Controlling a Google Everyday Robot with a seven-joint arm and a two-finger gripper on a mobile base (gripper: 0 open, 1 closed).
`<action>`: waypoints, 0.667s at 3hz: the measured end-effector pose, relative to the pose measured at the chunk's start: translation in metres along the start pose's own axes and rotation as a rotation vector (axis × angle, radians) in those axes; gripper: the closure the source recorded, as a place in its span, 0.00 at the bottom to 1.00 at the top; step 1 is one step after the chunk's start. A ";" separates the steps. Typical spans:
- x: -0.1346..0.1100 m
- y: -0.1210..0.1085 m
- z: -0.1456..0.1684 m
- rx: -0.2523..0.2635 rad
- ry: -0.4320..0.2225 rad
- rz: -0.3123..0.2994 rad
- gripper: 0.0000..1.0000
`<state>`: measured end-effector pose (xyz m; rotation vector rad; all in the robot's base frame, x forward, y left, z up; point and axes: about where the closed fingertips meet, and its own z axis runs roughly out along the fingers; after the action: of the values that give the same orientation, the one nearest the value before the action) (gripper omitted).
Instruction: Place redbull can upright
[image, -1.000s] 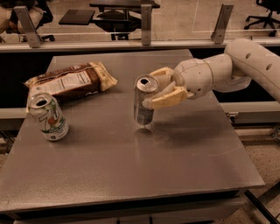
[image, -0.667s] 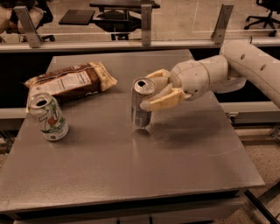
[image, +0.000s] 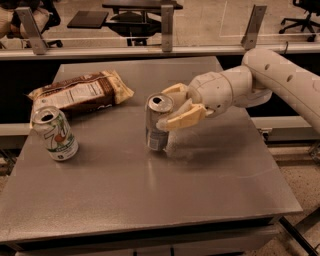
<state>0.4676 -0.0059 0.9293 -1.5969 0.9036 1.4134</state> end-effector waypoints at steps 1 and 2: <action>0.002 0.001 0.005 -0.029 -0.004 0.005 1.00; 0.004 0.001 0.009 -0.053 -0.001 0.010 1.00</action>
Offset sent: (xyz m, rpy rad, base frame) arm -0.0154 0.0002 -0.0062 -0.0131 0.0189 0.1128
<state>0.4632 0.0016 0.9249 -1.6332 0.8810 1.4557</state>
